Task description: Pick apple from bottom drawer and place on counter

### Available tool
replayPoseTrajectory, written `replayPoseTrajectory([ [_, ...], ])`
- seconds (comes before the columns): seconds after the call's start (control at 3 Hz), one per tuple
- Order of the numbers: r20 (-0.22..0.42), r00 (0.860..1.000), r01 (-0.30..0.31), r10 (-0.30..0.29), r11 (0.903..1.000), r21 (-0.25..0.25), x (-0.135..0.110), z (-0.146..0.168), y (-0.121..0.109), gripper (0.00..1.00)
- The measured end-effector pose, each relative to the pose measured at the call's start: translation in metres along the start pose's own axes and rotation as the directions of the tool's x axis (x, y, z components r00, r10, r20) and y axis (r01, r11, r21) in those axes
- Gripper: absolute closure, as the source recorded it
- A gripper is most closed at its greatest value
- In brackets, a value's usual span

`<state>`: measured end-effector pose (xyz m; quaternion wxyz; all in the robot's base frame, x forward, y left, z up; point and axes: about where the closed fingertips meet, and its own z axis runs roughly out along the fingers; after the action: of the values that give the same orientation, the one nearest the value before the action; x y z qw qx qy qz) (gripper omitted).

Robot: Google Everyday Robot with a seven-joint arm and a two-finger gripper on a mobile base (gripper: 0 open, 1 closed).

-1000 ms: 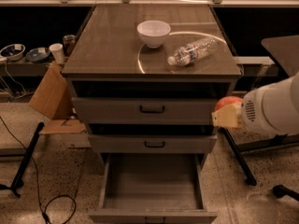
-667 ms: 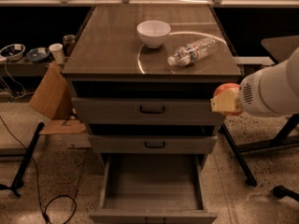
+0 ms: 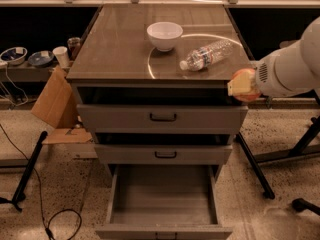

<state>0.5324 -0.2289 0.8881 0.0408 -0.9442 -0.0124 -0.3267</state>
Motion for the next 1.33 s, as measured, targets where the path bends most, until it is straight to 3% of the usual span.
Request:
replayPoseTrajectory([
  [0.33, -0.015, 0.999, -0.035, 0.035, 0.9993, 0.016, 0.024, 0.014, 0.005, 1.0],
  [1.33, -0.037, 0.995, -0.09, 0.091, 0.9956, 0.025, 0.088, 0.041, -0.012, 1.0],
])
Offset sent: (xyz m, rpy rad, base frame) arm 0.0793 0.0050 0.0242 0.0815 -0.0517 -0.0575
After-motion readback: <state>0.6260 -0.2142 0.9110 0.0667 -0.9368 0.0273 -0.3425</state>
